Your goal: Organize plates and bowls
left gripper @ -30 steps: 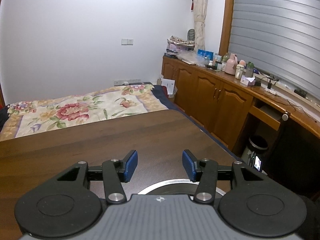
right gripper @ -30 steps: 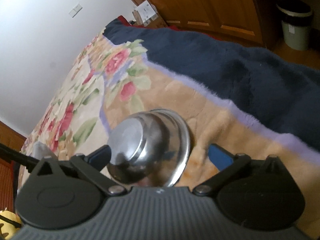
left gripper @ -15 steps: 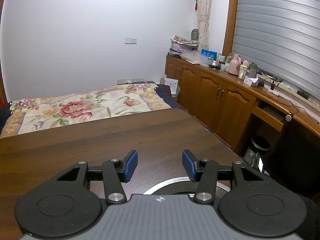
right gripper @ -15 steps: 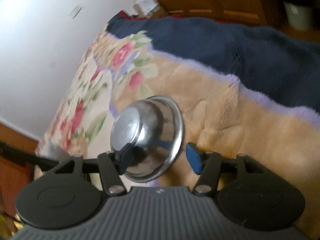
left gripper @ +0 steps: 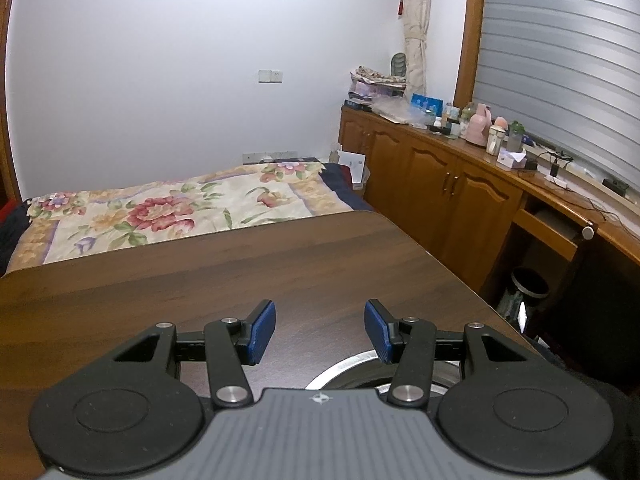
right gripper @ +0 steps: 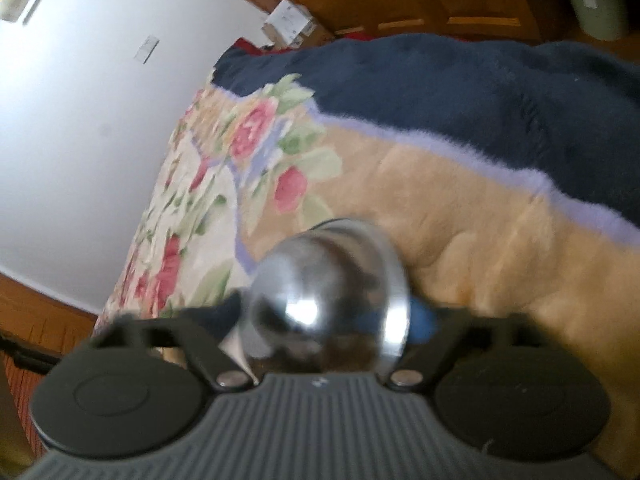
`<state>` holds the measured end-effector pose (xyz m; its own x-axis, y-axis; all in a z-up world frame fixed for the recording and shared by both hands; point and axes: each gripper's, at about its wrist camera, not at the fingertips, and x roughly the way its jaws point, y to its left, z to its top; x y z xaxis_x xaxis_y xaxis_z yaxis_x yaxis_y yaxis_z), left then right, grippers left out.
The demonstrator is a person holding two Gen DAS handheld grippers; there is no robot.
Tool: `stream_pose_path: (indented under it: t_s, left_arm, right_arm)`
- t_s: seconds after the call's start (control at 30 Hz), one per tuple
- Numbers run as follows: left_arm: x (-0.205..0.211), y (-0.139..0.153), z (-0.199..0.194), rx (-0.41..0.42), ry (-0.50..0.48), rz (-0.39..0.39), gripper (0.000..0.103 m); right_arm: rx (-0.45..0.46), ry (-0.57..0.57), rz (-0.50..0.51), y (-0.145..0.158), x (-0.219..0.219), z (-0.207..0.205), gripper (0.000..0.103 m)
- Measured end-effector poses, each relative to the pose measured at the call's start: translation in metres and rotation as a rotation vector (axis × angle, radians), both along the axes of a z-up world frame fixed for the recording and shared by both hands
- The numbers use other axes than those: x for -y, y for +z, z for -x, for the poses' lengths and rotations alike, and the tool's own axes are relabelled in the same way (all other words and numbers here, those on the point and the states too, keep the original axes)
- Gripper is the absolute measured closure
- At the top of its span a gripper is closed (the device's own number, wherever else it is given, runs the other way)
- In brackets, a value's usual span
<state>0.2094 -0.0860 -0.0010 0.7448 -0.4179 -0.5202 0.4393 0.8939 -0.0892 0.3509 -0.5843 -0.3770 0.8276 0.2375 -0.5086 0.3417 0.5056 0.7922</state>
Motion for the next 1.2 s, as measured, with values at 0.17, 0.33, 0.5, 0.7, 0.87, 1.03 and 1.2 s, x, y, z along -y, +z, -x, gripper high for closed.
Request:
stream_pose_path:
  t_s: [0.17,0.33,0.5,0.7,0.87,1.03,1.2]
  left_arm:
    - [0.0,0.002,0.001,0.007,0.002,0.009,0.051]
    - [-0.003,-0.001,0.002,-0.001,-0.001,0.012,0.051]
    - [-0.006,0.0,0.0,-0.003,-0.003,0.026,0.051]
    - [-0.01,0.003,0.003,0.002,-0.011,0.04,0.051]
    - [-0.011,0.006,0.01,0.013,-0.029,0.06,0.051]
    - [-0.003,0.01,0.015,0.02,-0.058,0.055,0.051]
    - [-0.002,0.019,0.023,0.026,-0.083,0.079,0.051]
  right_arm:
    - [0.06,0.036,-0.032,0.012,-0.001,0.005,0.056]
    - [0.146,0.085,-0.077,0.027,-0.01,0.006,0.079]
    - [0.2,0.157,-0.031,0.049,-0.029,0.002,0.099]
    - [0.206,0.187,0.1,0.08,-0.042,0.004,0.099]
    - [0.24,0.208,0.22,0.131,-0.04,0.018,0.099]
    - [0.316,0.231,0.332,0.2,-0.043,0.047,0.1]
    - [0.413,0.27,0.436,0.277,-0.057,0.081,0.1]
